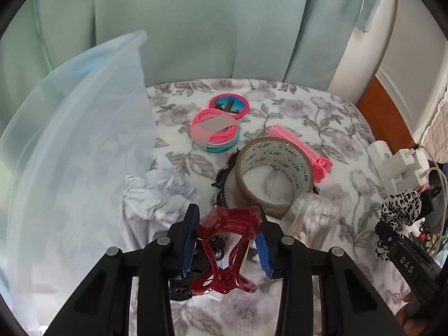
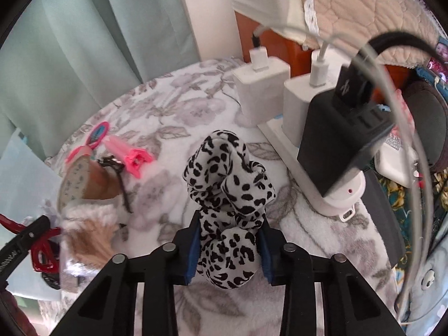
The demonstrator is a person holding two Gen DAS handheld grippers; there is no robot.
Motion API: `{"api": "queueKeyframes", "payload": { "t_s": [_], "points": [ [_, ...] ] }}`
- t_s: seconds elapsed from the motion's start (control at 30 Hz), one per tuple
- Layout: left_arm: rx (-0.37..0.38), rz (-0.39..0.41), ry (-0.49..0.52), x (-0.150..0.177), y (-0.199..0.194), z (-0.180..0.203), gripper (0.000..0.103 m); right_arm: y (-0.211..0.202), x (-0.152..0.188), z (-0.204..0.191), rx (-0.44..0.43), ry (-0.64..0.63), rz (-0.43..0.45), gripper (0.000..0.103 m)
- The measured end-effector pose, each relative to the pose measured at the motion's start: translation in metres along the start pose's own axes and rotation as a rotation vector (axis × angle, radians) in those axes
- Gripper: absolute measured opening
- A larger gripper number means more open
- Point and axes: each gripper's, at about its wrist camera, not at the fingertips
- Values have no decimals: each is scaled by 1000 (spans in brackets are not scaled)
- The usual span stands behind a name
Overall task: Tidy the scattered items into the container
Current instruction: 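Carry both items over the clear box and open both tools to drop them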
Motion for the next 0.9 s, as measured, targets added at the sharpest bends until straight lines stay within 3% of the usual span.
{"api": "queueKeyframes", "payload": {
  "t_s": [0.5, 0.9],
  "points": [
    [47, 182, -64, 6, -91, -24, 39, -99, 5, -26, -90, -40, 144, 36],
    [63, 354, -136, 6, -167, -59, 39, -180, 11, -71, -198, -129, 276, 36]
  ]
}}
Point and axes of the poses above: each gripper's, at about its wrist camera, not at the fingertips, and y roughly the way its jaws point, z to its right, x to its underside, and after that the axes turned 10 degrees about y, right-handed
